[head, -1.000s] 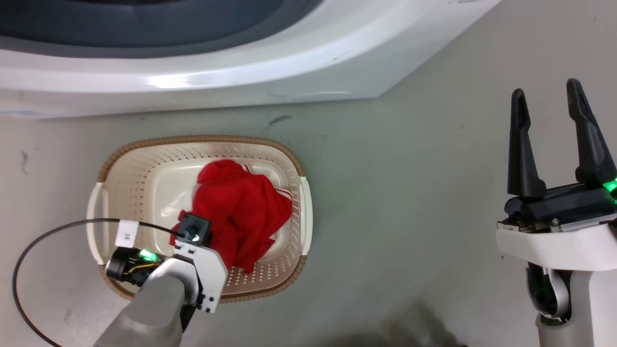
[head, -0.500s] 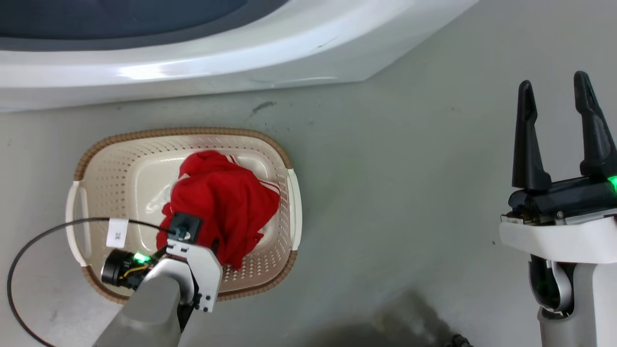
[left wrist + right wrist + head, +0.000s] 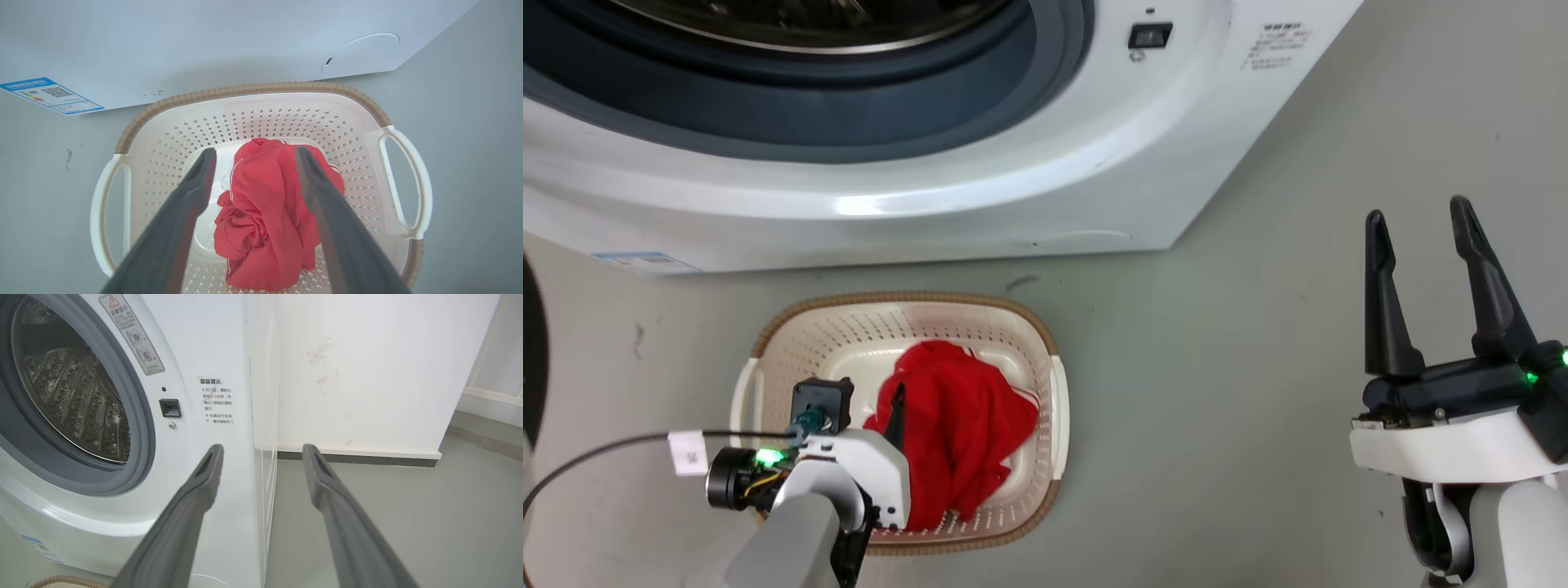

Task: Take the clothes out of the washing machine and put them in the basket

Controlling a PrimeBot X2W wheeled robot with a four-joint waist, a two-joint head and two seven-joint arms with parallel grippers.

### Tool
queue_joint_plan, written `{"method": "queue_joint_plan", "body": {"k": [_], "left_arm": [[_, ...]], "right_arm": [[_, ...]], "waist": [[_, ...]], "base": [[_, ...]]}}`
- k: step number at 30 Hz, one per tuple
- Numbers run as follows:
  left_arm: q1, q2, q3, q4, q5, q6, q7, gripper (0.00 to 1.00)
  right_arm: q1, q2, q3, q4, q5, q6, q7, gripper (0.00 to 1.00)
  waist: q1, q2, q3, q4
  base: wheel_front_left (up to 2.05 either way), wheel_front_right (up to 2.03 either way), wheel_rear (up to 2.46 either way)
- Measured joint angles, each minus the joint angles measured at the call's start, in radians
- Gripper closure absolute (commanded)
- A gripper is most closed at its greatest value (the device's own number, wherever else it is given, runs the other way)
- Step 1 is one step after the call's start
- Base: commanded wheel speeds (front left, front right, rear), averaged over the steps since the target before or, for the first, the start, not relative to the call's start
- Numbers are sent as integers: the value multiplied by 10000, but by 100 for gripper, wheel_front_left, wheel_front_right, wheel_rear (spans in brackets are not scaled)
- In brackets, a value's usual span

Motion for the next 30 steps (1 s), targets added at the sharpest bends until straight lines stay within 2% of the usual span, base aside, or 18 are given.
{"method": "queue_joint_plan", "body": {"k": [8, 17, 24, 30], "left_arm": [[1702, -140, 1935, -3033, 1271, 380, 0, 0], [3535, -968, 3816, -6259, 2502, 426, 0, 0], [4563, -1373, 4345, -8092, 3356, 571, 0, 0], [5184, -1542, 4470, -8976, 3745, 685, 0, 0]], "right_arm": [[668, 0, -40, 140, -84, 0, 0, 0], [1253, 0, 56, 347, -140, 0, 0, 0], [1662, 0, 111, 408, -90, 0, 0, 0], [2058, 0, 81, 412, 0, 0, 0, 0]], "waist": [[-1, 0, -1226, 420], [-2, 1, -2553, 793], [-2, 0, -3397, 936], [-1, 1, -3940, 1009]], "base": [[0, 0, 0], [0, 0, 0], [0, 0, 0], [0, 0, 0]]}}
